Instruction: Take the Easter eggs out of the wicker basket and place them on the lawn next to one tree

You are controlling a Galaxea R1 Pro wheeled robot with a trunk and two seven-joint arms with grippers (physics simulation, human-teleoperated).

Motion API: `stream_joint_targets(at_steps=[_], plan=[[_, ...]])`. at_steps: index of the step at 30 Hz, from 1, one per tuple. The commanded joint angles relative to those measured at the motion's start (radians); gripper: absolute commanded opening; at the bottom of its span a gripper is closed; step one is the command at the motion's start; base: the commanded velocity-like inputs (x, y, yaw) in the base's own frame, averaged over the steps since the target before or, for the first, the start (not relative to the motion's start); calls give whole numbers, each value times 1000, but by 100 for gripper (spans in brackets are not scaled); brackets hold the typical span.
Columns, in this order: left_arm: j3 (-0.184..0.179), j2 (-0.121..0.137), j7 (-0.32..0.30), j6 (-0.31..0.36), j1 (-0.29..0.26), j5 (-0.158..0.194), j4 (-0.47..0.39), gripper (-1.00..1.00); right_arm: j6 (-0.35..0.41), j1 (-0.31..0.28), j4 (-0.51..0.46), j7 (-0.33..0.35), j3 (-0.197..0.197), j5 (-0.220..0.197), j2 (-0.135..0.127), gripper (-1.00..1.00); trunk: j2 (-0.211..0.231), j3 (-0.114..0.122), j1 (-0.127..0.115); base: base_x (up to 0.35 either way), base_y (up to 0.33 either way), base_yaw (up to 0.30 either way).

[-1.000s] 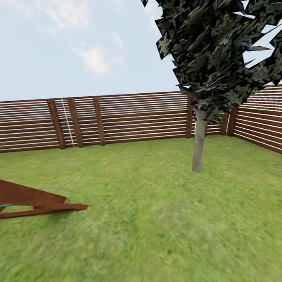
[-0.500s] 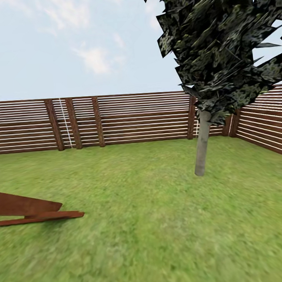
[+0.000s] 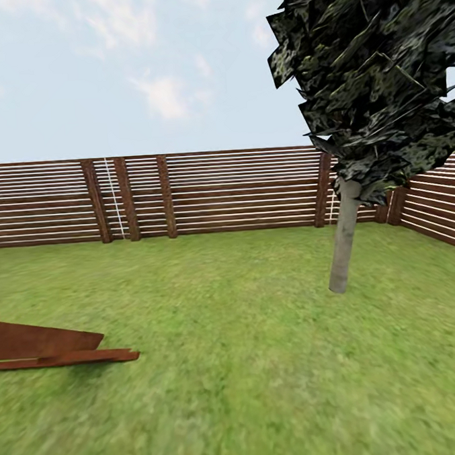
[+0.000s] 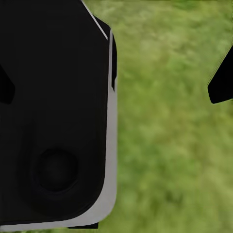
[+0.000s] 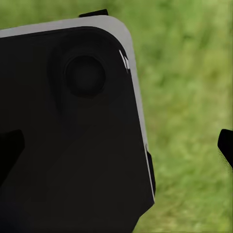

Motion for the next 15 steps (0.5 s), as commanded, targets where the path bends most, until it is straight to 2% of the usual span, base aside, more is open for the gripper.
stream_joint_targets(at_steps=[1,15], plan=[[1,0,1,0,1,0,-2,100,-3,-2,3,0,2,-7,0,100,0,-1,1,328,0,3],[1,0,1,0,1,0,-2,100,-3,-2,3,0,2,-7,0,100,0,-1,1,328,0,0]])
